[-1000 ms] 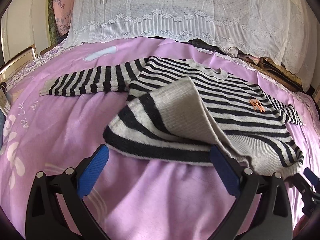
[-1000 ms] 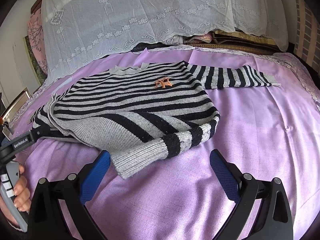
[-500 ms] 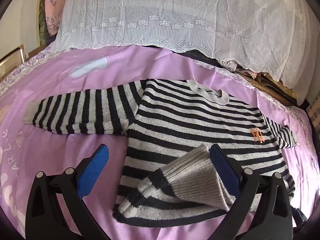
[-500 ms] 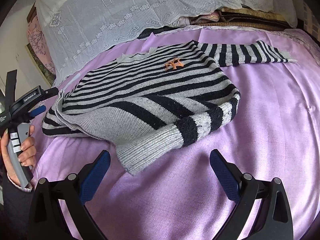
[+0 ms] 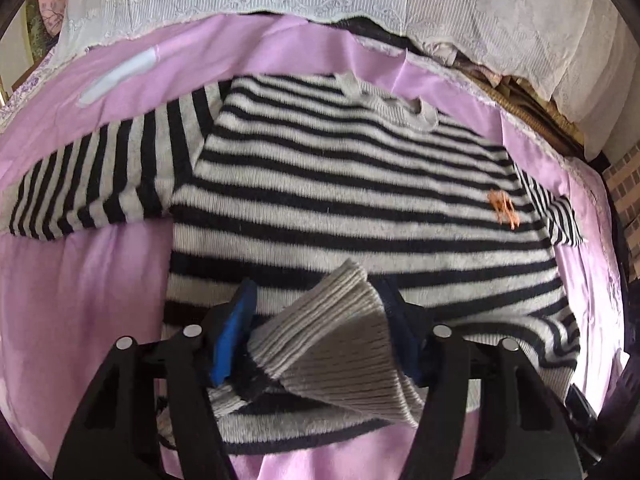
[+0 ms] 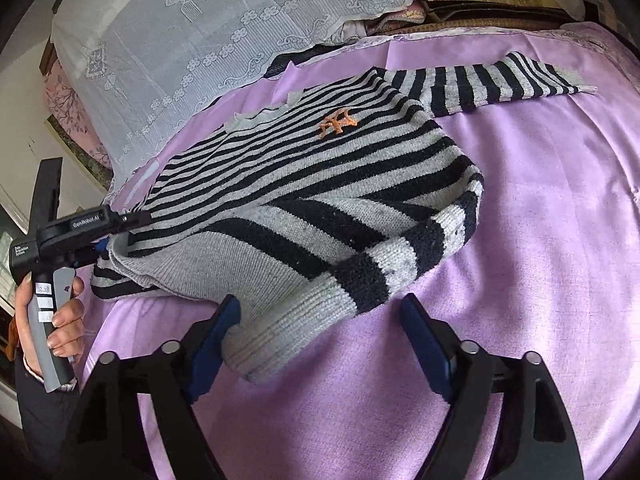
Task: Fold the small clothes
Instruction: 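Move the left tool to the flipped grey ribbed hem and grasp it, then pull the hem back with the left tool to lay the sweater flat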
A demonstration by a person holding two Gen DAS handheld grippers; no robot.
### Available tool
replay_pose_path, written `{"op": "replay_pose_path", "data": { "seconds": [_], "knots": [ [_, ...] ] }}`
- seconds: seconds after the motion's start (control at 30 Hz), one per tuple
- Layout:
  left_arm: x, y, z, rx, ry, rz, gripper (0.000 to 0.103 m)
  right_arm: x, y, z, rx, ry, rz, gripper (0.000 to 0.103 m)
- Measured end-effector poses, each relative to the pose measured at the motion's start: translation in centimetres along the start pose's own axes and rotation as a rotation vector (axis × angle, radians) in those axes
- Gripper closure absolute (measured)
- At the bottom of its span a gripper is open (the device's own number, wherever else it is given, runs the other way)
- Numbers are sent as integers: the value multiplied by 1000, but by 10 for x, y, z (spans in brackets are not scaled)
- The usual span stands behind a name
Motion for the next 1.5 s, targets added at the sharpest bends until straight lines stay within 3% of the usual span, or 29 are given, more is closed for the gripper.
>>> {"op": "replay_pose_path", "data": {
  "seconds": [0.07, 0.1, 0.13, 0.23, 0.43, 0.5, 0.53, 0.6, 0.8, 0.83, 0.87, 0.9, 0.93, 0.97, 1.0, 1.07, 1.23, 1.3, 1.4, 1.43, 1.5],
  "knots": [
    [3, 29, 4, 15, 19, -48, 42, -4, 3, 4, 19, -20, 7, 57],
    [3, 45, 12, -8, 3, -90, 42, -7, 6, 7, 27, -20, 16, 71],
    [3, 61, 23, -34, -8, -122, 42, -11, 8, 10, 33, -26, 25, 76],
    [10, 102, 58, -64, 9, -144, 42, -24, 15, 20, 58, -75, 0, 84],
    [38, 145, 82, -18, 115, -20, 40, -32, 28, 42, 63, -62, 39, 83],
    [42, 147, 83, -23, 171, 12, 17, -36, 29, 47, 67, -54, 30, 77],
    [43, 148, 82, -39, 162, 29, 14, -39, 29, 47, 73, -52, 18, 48],
    [41, 147, 76, -37, 160, 48, 13, -45, 29, 53, 42, -77, -29, 27],
    [30, 132, 56, -54, 158, 109, 11, -42, 15, 46, 23, -145, -83, 27],
    [26, 129, 54, -56, 164, 110, 13, -42, 13, 40, 36, -163, -96, 28],
    [23, 127, 52, -49, 183, 103, 32, -41, 12, 34, 53, -180, -107, 33],
    [17, 126, 47, -20, 219, 86, 61, -40, 11, 26, 70, -192, -115, 54],
    [13, 126, 40, 24, 260, 72, 74, -39, 12, 20, 92, -204, -121, 87],
    [11, 128, 34, 55, 271, 71, 93, -38, 13, 14, 113, -221, -124, 95],
    [11, 129, 32, 56, 252, 62, 98, -38, 15, 13, 119, -235, -128, 95],
    [14, 132, 41, 46, 267, 38, 99, -38, 14, 22, 101, -242, -105, 95],
    [33, 153, 92, 64, 412, -3, 102, -53, 12, 77, 95, -237, -50, 96],
    [34, 168, 99, 72, 369, -51, 102, -62, 19, 85, 133, -186, -22, 96],
    [38, 195, 79, 158, 287, -68, 102, -73, 46, 68, 263, -81, 35, 102],
    [42, 201, 74, 164, 247, -60, 102, -76, 52, 66, 266, -49, 48, 103],
    [48, 201, 76, 133, 242, -46, 102, -77, 50, 75, 221, -21, 50, 99]
  ]
}}
Point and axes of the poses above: each gripper's, at about its wrist camera, not at the fingertips, and z roughly against the way its jaws point, x to its left, y to its underside, the point moved 1 cm from there along -z, roughly the way its jaws point, and after that the axes turned 6 degrees about -y, right-handed, at the moved point
